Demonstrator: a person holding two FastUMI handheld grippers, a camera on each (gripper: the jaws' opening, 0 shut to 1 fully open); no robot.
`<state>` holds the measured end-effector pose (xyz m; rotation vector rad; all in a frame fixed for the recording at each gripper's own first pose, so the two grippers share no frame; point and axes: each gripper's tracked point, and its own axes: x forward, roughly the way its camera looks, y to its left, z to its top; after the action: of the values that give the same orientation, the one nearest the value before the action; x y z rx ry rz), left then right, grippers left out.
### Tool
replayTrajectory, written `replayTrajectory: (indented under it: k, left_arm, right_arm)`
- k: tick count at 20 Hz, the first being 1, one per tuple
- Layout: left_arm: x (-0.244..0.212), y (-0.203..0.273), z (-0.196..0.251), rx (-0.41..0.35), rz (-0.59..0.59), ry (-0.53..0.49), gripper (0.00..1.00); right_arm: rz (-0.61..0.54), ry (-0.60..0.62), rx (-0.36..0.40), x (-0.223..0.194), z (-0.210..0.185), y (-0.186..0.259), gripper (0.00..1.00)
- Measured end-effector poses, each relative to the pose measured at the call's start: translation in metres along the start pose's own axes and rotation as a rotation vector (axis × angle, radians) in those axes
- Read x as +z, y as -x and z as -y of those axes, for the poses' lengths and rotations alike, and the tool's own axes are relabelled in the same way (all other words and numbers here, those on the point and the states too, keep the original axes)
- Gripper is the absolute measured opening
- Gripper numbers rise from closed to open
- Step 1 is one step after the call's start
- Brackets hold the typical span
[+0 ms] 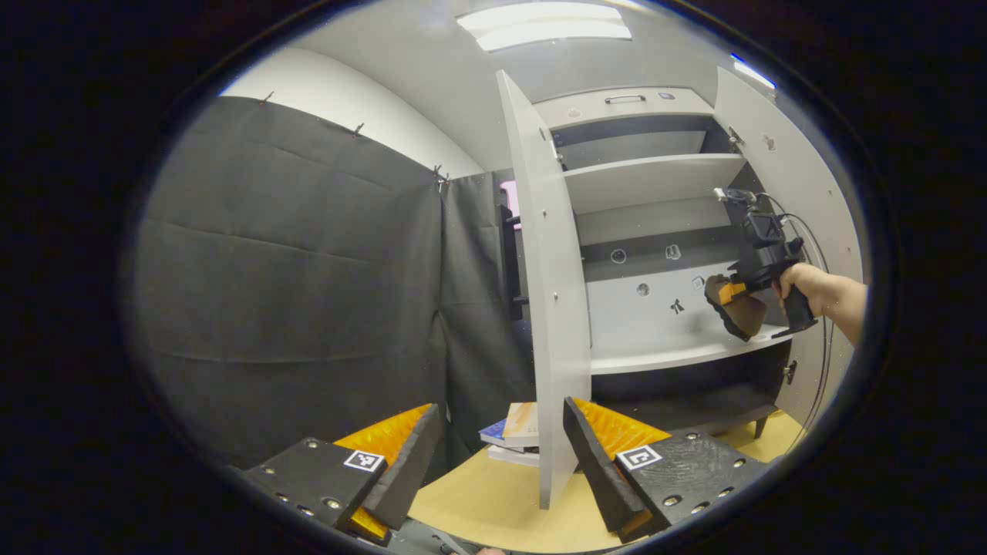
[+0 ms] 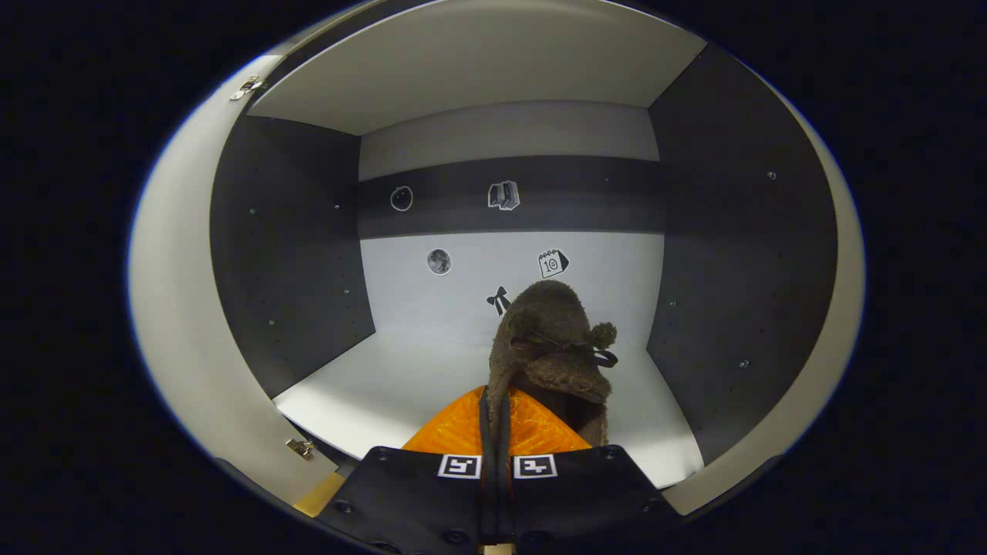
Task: Grab one shoe with the right hand and put it into the shoe cabinet, grab the other shoe with the left hand and put it into the shoe cabinet; then close the right door with the right hand and the left door with the left hand.
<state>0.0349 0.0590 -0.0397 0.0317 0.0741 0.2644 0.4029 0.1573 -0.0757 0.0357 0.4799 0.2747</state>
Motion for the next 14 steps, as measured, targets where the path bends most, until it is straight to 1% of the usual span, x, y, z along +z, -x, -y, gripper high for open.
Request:
replayTrajectory:
  k: [1, 2, 3, 5, 7, 8, 10, 12, 13, 14]
  left_arm:
    - [-0.001, 0.000, -0.001, 0.008, -0.002, -0.002, 1.00]
    - [-0.003, -0.001, -0.002, 0.014, -0.006, -0.001, 0.87]
    - [-0.005, -0.001, -0.002, 0.014, -0.013, 0.003, 0.93]
    - [-0.010, 0.002, -0.002, 0.007, -0.021, 0.011, 0.93]
    - [-0.009, 0.005, 0.000, -0.006, -0.021, 0.018, 0.93]
    - [-0.011, 0.006, 0.001, -0.014, -0.023, 0.019, 0.93]
    - [-0.013, 0.005, 0.007, -0.034, -0.031, 0.015, 0.93]
    - [-0.015, 0.006, 0.016, -0.071, -0.036, 0.003, 0.93]
    - [-0.018, 0.005, 0.020, -0.090, -0.039, -0.008, 0.93]
    - [-0.021, 0.003, 0.029, -0.115, -0.045, -0.017, 0.93]
  right_arm:
    - [-0.019, 0.002, -0.009, -0.002, 0.002, -0.009, 0.01]
    - [-0.033, 0.000, -0.018, -0.006, 0.003, -0.017, 0.01]
    - [-0.044, -0.007, -0.015, -0.007, 0.001, -0.023, 0.01]
    - [-0.049, -0.011, -0.026, -0.009, 0.001, -0.027, 0.01]
    - [-0.039, 0.007, -0.044, -0.009, 0.003, -0.028, 0.06]
    - [-0.029, 0.017, -0.046, -0.007, 0.002, -0.027, 0.12]
    - [0.012, 0.030, -0.030, -0.001, -0.004, -0.019, 0.36]
    - [0.054, 0.046, -0.020, 0.004, -0.007, 0.002, 0.74]
    - [0.071, 0.055, -0.028, 0.003, -0.006, 0.011, 0.93]
    - [0.095, 0.061, -0.026, 0.004, -0.007, 0.024, 1.00]
